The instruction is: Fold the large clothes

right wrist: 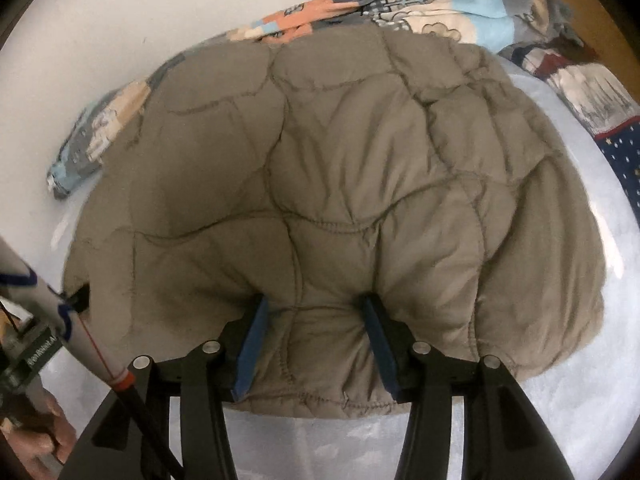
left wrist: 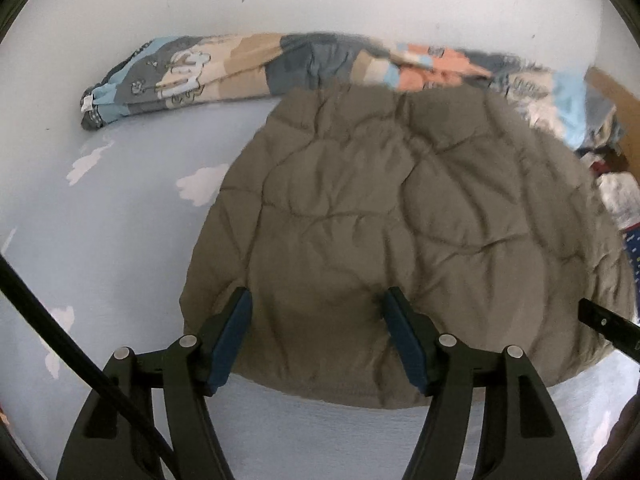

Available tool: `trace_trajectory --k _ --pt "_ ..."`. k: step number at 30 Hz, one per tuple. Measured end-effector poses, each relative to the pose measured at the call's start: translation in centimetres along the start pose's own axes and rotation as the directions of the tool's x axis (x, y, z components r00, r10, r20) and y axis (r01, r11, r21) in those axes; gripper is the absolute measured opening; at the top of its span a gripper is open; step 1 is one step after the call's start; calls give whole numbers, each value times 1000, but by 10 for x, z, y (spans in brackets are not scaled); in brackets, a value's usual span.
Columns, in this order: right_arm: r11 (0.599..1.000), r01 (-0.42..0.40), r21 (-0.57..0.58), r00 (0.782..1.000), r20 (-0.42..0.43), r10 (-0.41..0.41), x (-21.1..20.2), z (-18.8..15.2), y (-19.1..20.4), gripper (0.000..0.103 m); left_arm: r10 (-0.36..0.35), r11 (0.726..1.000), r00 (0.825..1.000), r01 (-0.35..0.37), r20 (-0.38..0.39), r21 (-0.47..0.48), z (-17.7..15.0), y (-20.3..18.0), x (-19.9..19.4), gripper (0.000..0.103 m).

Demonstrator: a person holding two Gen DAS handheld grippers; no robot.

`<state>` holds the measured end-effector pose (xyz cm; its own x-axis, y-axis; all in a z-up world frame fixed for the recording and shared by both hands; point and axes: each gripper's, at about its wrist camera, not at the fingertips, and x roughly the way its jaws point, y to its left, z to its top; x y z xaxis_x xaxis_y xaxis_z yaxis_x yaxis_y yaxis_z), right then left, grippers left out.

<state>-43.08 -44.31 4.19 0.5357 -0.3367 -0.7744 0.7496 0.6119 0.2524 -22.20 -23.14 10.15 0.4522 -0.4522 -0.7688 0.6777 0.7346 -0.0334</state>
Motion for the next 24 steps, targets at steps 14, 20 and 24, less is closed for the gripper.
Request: trace_trajectory --k 14,20,24 --pt "958 131 256 991 -11 -133 -18 -3 -109 60 37 999 999 -35 -39 36 -5 -4 18 68" --pt "948 174 267 985 -35 -172 -14 3 -102 62 51 998 998 -50 -22 40 -5 -4 15 71" --pt "974 182 137 976 98 -196 -41 8 -64 63 29 996 995 -36 94 79 -3 -20 -11 71"
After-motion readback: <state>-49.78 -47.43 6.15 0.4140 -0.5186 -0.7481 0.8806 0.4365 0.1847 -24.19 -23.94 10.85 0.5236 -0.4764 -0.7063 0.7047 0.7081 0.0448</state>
